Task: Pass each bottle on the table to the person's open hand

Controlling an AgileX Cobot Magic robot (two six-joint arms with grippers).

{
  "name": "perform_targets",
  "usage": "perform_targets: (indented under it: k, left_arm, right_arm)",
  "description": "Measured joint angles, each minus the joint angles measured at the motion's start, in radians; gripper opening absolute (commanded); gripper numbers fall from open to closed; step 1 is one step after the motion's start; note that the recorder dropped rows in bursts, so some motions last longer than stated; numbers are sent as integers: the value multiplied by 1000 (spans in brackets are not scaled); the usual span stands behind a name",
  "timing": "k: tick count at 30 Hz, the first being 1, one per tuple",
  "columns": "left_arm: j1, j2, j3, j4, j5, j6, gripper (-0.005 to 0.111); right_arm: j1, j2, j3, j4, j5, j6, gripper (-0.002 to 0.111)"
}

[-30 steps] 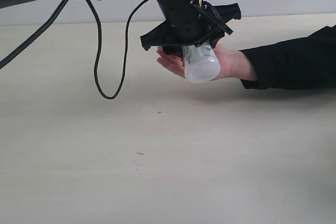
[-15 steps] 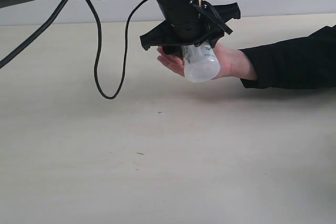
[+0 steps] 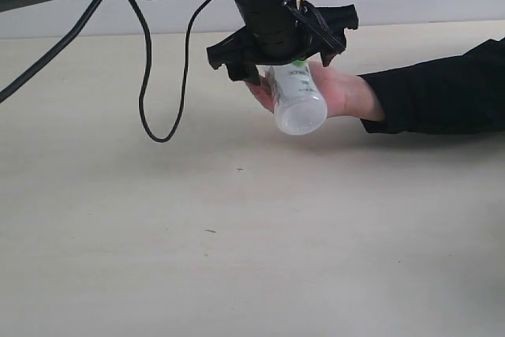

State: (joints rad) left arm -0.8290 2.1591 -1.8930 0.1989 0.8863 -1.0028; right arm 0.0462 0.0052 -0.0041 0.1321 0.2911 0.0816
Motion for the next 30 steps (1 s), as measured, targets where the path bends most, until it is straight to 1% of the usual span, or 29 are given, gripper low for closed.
perform_targets:
  k: [3,7,12,14,15,16,18,20,21,22,23,25,30]
  left_arm:
    - [0,0,0,10,0,10,85]
    - [0,-5,0,22,0,71,85]
    - [0,-44,0,24,0,212,85]
    - [0,-70,0,23,0,304,84]
    - [0,-84,0,23,0,346,80]
    - [0,-96,0,16,5,400,75]
    - [0,-119,0,-17,32,481,56]
    - [0,-147,16,-43,57,548,32]
    - [0,-161,35,-53,61,561,15]
    - [0,-180,60,-54,61,575,1]
    - [0,-201,90,-54,55,582,2]
    - [0,-247,158,-47,18,591,0]
    - [5,-384,388,-31,-164,600,0]
  right_arm:
    - [0,0,0,0,0,0,0]
    - [0,0,0,0,0,0,0]
    - [0,0,0,0,0,0,0]
    - [0,0,0,0,0,0,0]
    - [0,0,0,0,0,0,0]
    - [0,0,0,0,0,0,0]
    - [0,0,0,0,0,0,0]
    - [0,0,0,0,0,0,0]
    - [0,0,0,0,0,0,0]
    - [0,0,0,0,0,0,0]
    - [0,0,0,0,0,0,0]
    - [0,0,0,0,0,0,0]
    - [0,0,0,0,0,0,0]
